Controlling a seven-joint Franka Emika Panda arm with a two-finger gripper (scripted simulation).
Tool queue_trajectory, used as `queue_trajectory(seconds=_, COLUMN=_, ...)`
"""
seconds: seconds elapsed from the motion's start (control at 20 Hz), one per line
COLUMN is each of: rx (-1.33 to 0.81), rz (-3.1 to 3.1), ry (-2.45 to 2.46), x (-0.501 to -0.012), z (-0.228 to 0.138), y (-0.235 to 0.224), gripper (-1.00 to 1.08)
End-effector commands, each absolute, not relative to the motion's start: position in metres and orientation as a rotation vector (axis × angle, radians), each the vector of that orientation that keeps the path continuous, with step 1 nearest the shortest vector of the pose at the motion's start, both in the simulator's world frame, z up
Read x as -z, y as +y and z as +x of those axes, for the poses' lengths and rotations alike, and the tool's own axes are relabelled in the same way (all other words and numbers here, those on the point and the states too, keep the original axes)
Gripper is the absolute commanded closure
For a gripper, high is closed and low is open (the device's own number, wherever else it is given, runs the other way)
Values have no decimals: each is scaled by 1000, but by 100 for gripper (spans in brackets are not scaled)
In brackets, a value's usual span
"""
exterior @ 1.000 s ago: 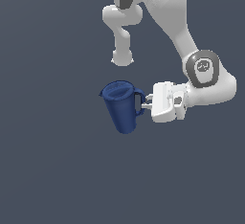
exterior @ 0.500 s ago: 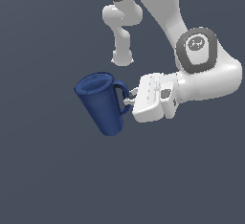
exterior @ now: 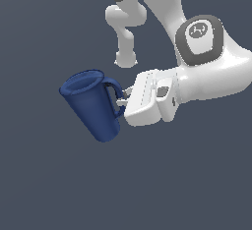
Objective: Pick up the object and move it to a goal position.
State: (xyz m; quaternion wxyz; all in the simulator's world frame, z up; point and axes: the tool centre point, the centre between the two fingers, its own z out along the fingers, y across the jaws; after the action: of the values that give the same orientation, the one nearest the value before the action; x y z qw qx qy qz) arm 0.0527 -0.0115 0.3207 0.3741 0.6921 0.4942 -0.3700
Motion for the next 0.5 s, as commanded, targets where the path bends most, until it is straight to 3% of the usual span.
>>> queue_trajectory(seconds=0.0, rx=945, rz=1772, ry=1266, x=-324, z=55, y=-12, gripper=108)
queue_trajectory(seconds=0.45, rx=947, rz=1774, ry=1267, x=-329, z=48, y=-15, gripper=108)
